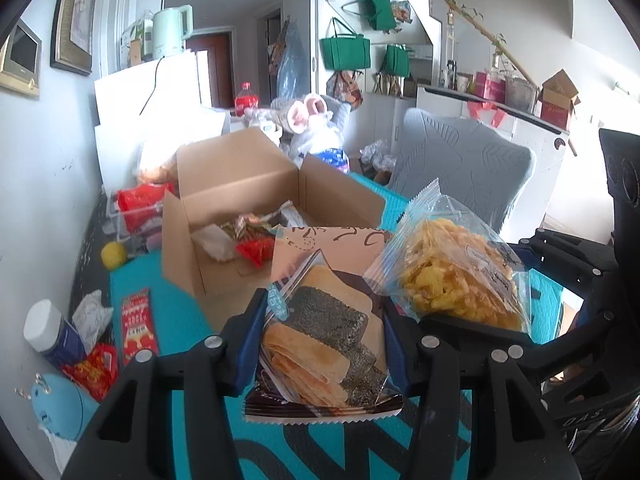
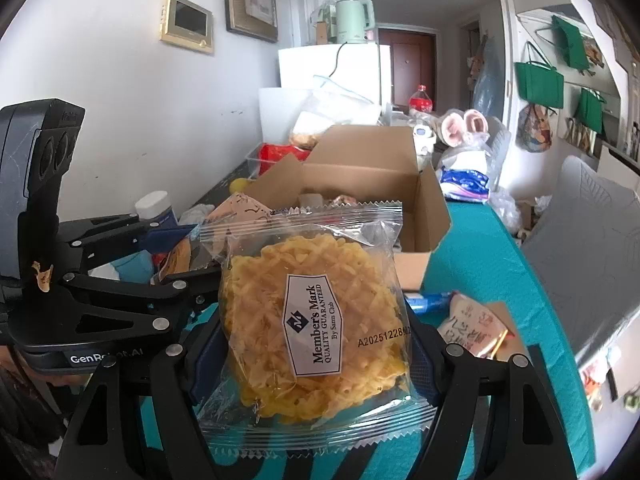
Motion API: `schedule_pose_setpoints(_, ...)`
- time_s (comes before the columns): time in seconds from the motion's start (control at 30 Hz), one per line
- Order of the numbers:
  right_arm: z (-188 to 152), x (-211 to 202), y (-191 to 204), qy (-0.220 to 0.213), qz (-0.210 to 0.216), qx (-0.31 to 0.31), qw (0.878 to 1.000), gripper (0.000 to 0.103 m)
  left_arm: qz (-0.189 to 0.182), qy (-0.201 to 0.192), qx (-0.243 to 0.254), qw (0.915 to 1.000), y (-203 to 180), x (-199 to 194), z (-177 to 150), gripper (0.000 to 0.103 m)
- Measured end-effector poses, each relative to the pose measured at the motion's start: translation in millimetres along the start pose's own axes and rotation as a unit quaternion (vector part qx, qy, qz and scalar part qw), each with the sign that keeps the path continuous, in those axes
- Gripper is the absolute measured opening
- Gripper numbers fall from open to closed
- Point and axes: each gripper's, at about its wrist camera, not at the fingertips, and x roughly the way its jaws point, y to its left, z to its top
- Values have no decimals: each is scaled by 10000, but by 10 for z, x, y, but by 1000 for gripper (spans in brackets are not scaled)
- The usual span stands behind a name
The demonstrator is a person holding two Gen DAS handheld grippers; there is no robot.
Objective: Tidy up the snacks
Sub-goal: 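Carry the seaweed bag and waffle over the cardboard box with both tools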
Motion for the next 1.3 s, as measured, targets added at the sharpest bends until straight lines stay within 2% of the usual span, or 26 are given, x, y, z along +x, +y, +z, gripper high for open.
schedule_pose_setpoints(0.33,499,53,-164,-356,-100,-211,9991,76,32,-536,4,9986,156,75,479,52)
schedule_pose_setpoints(0.5,742,131,-240,-483,-113,-393,9980,76,230,-691,-16,9973,234,192,714,52)
schedule_pose_setpoints(0.7,1017,264,-371,-629,-85,-434,9970,76,189,-826,-246,9961,410,356,979,52)
schedule_pose_setpoints(0.87,1240,439,-485,-645,-50,-527,9965,76,356,-1036,-205,9938,514,514,1153,52)
schedule_pose_setpoints(1.0,1362,635,-601,-665,35,-494,9966,76,325,-1050,-308,9935,632,700,1265,52)
schedule_pose_setpoints(1.1,1426,812,-687,-664,82,-420,9969,76,432,-1049,-282,9931,725,864,1334,52)
schedule_pose_setpoints(1.3,1465,1213,-816,-552,338,-229,9976,76,550,-811,-445,9942,920,1183,1329,52)
